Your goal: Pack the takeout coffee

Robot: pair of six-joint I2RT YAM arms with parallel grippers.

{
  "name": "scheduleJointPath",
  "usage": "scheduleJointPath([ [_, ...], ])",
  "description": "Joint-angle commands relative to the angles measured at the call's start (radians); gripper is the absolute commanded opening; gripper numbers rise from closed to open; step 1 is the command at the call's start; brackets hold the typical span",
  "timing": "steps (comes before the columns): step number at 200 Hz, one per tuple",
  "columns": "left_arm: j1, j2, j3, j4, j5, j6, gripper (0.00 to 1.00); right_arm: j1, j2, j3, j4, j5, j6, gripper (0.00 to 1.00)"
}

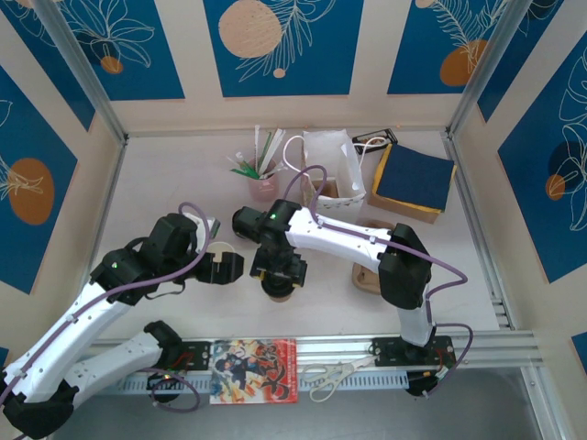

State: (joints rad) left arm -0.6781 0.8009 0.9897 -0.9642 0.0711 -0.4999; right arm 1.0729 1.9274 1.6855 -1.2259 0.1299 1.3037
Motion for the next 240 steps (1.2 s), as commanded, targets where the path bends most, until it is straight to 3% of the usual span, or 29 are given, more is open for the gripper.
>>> scheduleJointPath([
  [1, 0.009, -0.001, -0.004, 0.004, 0.012, -0.012, 1.0, -0.004, -0.019, -0.015, -0.012, -0.015, 0.014, 0.8],
  [192, 0.009, -0.004, -0.007, 0.003, 0.016, -0.014, 1.0, -0.001, -0.025, -0.01, -0.03, -0.001, 0.014, 0.77],
  [240, 0.009, -0.006, -0.007, 0.002, 0.015, -0.016, 1.0, 0.0, -0.027, -0.024, -0.023, -0.003, 0.012, 0.68],
])
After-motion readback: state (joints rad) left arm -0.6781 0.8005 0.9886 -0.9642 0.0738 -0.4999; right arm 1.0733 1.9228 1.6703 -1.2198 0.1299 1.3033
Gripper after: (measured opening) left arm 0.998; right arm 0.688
